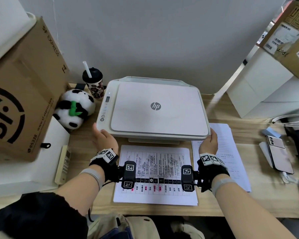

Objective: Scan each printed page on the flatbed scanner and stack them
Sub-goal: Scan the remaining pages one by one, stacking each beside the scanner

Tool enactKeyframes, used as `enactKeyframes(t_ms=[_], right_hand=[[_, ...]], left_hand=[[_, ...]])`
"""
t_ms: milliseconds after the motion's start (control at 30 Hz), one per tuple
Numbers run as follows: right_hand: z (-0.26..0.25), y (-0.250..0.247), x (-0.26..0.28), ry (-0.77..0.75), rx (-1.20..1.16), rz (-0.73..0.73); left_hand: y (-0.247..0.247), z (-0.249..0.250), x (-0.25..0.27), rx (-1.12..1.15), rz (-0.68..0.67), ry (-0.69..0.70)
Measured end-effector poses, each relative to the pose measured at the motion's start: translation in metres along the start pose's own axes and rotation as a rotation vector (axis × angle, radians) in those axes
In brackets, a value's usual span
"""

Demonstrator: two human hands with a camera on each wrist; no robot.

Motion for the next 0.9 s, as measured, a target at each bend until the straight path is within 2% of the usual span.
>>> enactKeyframes(t_ms=[900], right_hand=[[-0.0020, 0.0003, 0.0015, 0.004, 0.003, -0.002]], left_hand=[[0.0045, -0.0058, -0.0045, 0.062, 0.025, 0.038]])
Point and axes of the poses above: each hand's wrist, its own x-axis away from the middle knuckle, its own y-axis out of the palm, z = x × y, the point moved 10 cm from there along -x, towards the middle knuckle, and after that the axes turned 6 degrees about z, right-handed, at the moved point
